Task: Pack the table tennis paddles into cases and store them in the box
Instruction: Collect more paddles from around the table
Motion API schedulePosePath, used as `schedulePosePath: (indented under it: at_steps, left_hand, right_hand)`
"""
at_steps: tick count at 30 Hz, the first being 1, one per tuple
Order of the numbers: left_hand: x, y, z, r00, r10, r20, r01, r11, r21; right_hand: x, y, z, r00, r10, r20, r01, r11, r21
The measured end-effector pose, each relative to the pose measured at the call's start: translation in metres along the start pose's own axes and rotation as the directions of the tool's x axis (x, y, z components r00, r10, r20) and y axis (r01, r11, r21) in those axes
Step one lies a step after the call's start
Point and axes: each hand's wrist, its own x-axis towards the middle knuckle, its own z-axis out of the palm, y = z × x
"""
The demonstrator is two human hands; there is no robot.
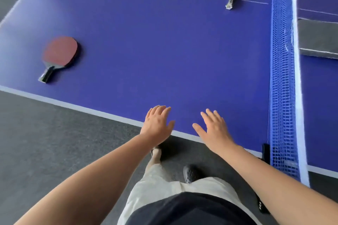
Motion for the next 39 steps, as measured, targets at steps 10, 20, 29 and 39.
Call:
schedulePosePath:
  at_steps: [10, 20, 29, 39]
  left_hand:
    - [0.196, -0.021, -0.066, 0.972, 0.183, 0.144, -0.2, 0.974, 0.107]
    - [0.368, 0.03, -0.104, 0.982, 0.177, 0.072, -0.187, 0.965, 0.184]
    - [0.517, 0.08, -0.098, 0.983, 0.179, 0.028, -0.18, 0.954, 0.241]
    - [0.608, 0.1, -0.08, 0.98, 0.196, -0.017, -0.182, 0.935, 0.305]
  right_hand:
    - [0.11, -0.029, -0.07, 0.969, 0.233, -0.079, -0.225, 0.97, 0.095]
    - [0.232, 0.002, -0.174, 0.95, 0.27, -0.16, -0.255, 0.961, 0.11]
    - [0.362, 0.044, -0.257, 0.946, 0.23, -0.227, -0.208, 0.971, 0.116]
    - [0.498, 0.065, -0.304, 0.86, 0.27, -0.432, -0.25, 0.963, 0.104]
